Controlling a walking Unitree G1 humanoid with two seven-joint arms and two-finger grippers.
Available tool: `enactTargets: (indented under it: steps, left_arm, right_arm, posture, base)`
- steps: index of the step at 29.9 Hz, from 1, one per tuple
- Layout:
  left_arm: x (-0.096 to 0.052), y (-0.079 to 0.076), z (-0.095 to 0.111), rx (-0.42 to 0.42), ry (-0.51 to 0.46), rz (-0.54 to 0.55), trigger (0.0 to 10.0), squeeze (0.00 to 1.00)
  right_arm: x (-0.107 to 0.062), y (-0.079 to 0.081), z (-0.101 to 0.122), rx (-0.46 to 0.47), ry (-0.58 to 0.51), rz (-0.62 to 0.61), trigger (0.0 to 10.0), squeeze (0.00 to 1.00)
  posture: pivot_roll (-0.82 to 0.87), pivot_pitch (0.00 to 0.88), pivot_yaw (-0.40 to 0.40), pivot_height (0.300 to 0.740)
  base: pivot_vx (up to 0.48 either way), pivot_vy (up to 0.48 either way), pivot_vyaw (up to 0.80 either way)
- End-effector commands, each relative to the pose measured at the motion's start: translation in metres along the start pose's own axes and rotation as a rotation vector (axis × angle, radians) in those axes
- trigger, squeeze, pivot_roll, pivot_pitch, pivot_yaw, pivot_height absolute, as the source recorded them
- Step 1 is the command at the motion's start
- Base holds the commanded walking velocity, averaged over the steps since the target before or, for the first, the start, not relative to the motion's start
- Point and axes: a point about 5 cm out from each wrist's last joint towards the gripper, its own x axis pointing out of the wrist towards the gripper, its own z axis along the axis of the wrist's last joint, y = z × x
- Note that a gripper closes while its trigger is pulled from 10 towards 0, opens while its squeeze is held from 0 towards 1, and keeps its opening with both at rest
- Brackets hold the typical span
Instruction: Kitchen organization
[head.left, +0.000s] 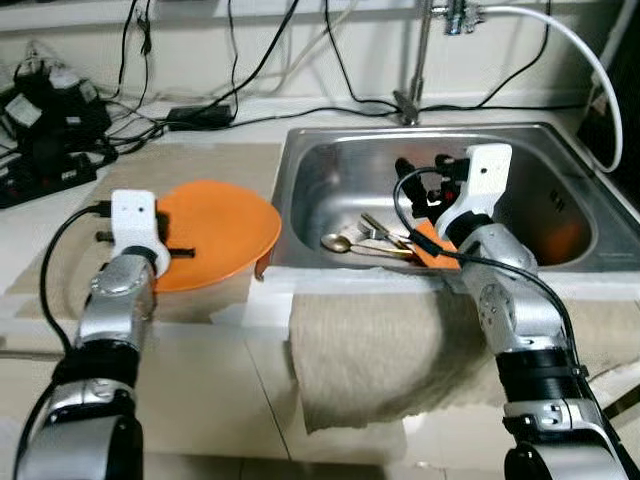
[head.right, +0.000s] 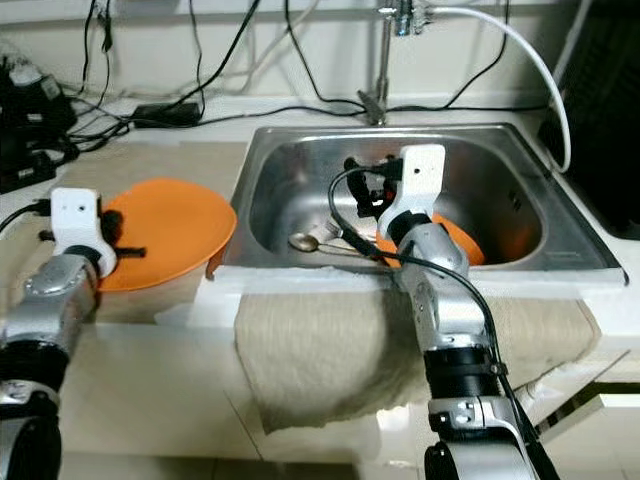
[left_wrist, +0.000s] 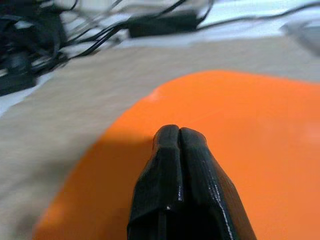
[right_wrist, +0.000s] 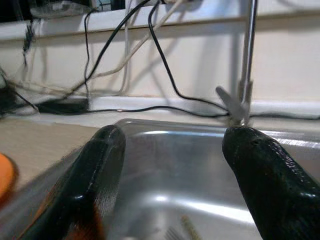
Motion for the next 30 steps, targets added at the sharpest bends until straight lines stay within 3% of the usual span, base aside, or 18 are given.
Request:
enactTargets:
  steps: [1,3,6,7,10,13,15,22,30]
  left_arm:
    - [-0.005,-0.001,-0.017,0.023,0.08,-0.018,10.0,0.0]
    - [-0.003,0.005,-0.01,0.033,0.07,-0.005,10.0,0.0]
    - [-0.001,0.019,-0.004,0.064,0.074,0.027,10.0,0.0]
    - [-0.001,0.03,0.0,0.074,0.074,0.06,10.0,0.0]
    - [-0.001,0.04,0.004,0.084,0.069,0.085,10.0,0.0]
    - [-0.002,0.059,0.022,0.105,0.055,0.114,10.0,0.0]
    - [-0.001,0.062,0.031,0.102,0.037,0.109,10.0,0.0]
    - [0.001,0.056,0.065,0.093,-0.036,0.035,10.0,0.0]
    - [0.001,0.031,0.093,0.006,-0.104,-0.086,10.0,0.0]
  right_arm:
    - [-0.005,0.0,-0.008,-0.096,-0.006,-0.005,10.0,0.0]
    - [-0.007,0.002,-0.011,-0.127,-0.003,0.004,10.0,0.0]
    - [-0.008,0.001,-0.014,-0.109,0.006,0.0,10.0,0.0]
    - [-0.008,0.0,-0.015,-0.1,0.01,-0.006,10.0,0.0]
    - [-0.008,-0.001,-0.015,-0.099,0.008,-0.01,10.0,0.0]
    - [-0.008,-0.001,-0.018,-0.1,0.009,-0.012,10.0,0.0]
    - [-0.008,0.0,-0.02,-0.104,0.01,-0.007,10.0,0.0]
    - [-0.008,0.003,-0.025,-0.108,0.027,0.01,10.0,0.0]
    - [-0.008,0.004,-0.028,-0.107,0.031,0.012,10.0,0.0]
  posture:
    - [0.02,0.0,-0.005,0.74]
    - [0.03,0.0,-0.004,0.74]
    - [0.03,0.0,-0.003,0.74]
    - [0.03,0.0,-0.002,0.74]
    - [0.03,0.0,0.0,0.74]
    - [0.04,0.0,-0.001,0.74]
    - [0.04,0.0,-0.001,0.74]
    - [0.05,0.0,-0.002,0.74]
    - [0.04,0.0,-0.001,0.74]
  base:
    - [0.0,0.0,0.0]
    - [0.0,0.0,0.0]
    - [0.0,0.0,0.0]
    - [0.0,0.0,0.0]
    - [0.0,0.0,0.0]
    - [0.0,0.0,0.0]
    - [0.0,0.0,0.0]
    - [0.0,0.0,0.0]
    - [0.0,0.0,0.0]
